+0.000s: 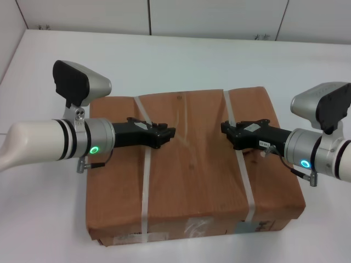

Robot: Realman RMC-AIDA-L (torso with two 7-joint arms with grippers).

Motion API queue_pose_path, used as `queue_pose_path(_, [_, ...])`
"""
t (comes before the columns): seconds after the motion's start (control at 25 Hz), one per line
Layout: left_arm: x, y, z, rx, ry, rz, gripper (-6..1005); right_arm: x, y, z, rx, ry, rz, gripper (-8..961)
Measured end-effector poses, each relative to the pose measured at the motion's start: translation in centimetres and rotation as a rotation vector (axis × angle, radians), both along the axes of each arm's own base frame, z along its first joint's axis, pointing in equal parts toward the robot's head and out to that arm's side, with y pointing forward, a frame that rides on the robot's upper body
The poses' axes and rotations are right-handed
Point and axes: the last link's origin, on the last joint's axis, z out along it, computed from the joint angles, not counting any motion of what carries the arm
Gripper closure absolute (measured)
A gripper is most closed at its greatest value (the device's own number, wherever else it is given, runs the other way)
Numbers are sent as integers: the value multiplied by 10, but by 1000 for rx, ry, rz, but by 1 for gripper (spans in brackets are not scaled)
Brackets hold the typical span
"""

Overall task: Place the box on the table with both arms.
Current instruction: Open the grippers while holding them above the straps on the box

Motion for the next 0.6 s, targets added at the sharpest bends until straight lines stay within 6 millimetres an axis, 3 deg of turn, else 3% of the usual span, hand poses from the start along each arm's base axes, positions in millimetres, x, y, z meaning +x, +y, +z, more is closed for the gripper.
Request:
queue_pose_path(0.12, [-2,1,0,11,10,12,797,0,1,1,1,12,-18,903])
queue_pose_path(0.48, [-5,2,0,24,25,28,598,1,2,3,7,31,-46,562])
queue_pose_path(0.6, [-6,3,1,32,19,36,479,2,2,3,8,33,-50,482])
